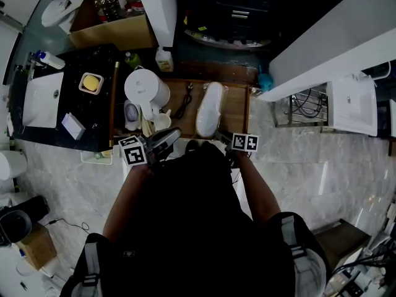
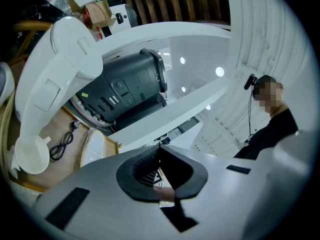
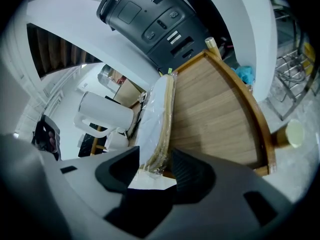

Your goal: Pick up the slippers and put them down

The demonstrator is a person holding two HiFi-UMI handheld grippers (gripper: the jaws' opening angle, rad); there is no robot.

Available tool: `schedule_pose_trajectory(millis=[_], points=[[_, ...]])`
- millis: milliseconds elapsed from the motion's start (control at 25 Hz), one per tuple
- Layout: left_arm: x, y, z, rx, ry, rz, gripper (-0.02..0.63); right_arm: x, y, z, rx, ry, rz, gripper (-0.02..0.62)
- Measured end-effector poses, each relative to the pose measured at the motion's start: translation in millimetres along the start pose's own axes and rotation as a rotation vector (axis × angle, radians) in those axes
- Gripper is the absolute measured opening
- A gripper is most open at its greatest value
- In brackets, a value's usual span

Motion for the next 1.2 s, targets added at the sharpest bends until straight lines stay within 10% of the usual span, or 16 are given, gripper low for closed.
schedule_pose_trajectory(millis=[360, 1200], points=[[-7, 10, 2, 0.013, 0.027, -0.012, 0.011, 13, 7, -7, 0.062, -0.030, 0.004, 0.047], [-26, 18, -1, 0.030, 0.063, -0.035, 0.011, 39, 6, -57, 0.154, -0.140, 0.098, 0.007]])
Point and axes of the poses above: the fingertips, and each gripper's own axes: x backward along the fingers, z to its right, y out of its underside, the point moved 8 cm from there along x, backward along the fingers, and after that the axes turned 11 degrees about -x, right-handed, at the moved point
